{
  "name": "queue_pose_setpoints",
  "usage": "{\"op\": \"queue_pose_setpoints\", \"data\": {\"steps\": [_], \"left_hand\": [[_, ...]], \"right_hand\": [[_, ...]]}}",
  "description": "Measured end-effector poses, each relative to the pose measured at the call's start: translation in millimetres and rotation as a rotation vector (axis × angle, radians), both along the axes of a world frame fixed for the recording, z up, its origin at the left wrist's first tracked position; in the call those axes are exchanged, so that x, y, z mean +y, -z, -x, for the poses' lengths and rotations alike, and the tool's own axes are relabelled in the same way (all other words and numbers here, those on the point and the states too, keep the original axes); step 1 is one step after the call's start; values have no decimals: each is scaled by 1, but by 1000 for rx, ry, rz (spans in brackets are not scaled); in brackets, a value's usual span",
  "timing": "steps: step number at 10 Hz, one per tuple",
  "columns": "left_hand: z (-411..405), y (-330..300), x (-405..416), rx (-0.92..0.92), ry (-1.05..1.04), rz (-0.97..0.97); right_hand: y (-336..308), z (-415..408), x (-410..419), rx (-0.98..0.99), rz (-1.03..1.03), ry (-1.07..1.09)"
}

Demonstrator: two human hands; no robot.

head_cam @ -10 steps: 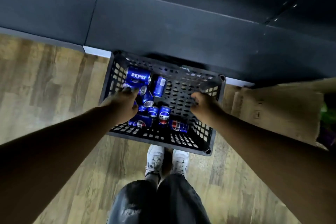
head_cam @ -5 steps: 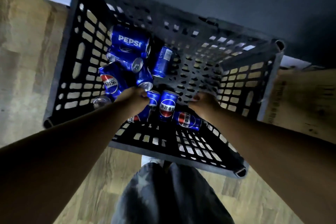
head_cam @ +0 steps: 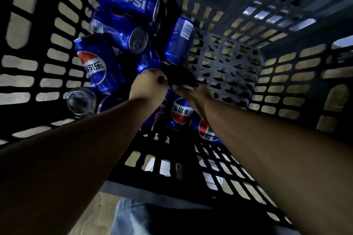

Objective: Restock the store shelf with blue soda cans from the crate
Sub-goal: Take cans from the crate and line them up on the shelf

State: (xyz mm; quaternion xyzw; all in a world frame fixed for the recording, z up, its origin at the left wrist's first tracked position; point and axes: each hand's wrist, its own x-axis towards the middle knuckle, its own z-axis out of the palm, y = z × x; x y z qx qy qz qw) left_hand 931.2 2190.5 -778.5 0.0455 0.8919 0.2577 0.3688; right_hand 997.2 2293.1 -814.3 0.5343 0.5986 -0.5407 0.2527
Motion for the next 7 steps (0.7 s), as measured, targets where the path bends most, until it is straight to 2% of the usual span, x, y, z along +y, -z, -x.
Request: {"op": "queue_pose_setpoints", "data": {"steps": [1, 2, 3, 4, 5, 7], "left_hand": [[-1, 2, 0, 14, 19, -28], [1, -2, -2, -1, 16, -39], [4, -14, -6, 0, 15, -42], [5, -32, -11, 34, 65, -57], [7, -53, -14, 21, 60, -61], [14, -99, -22, -124, -18, -16]], "right_hand": [[2, 4, 1, -46, 53, 62], [-8, 4, 5, -98, 27, 3], [-19, 2, 6, -69, 38, -61], [-35, 1, 1, -127, 34, -20], [-52, -2, -4, -189, -102, -203], [-115, -11, 11, -219, -177, -226]]}}
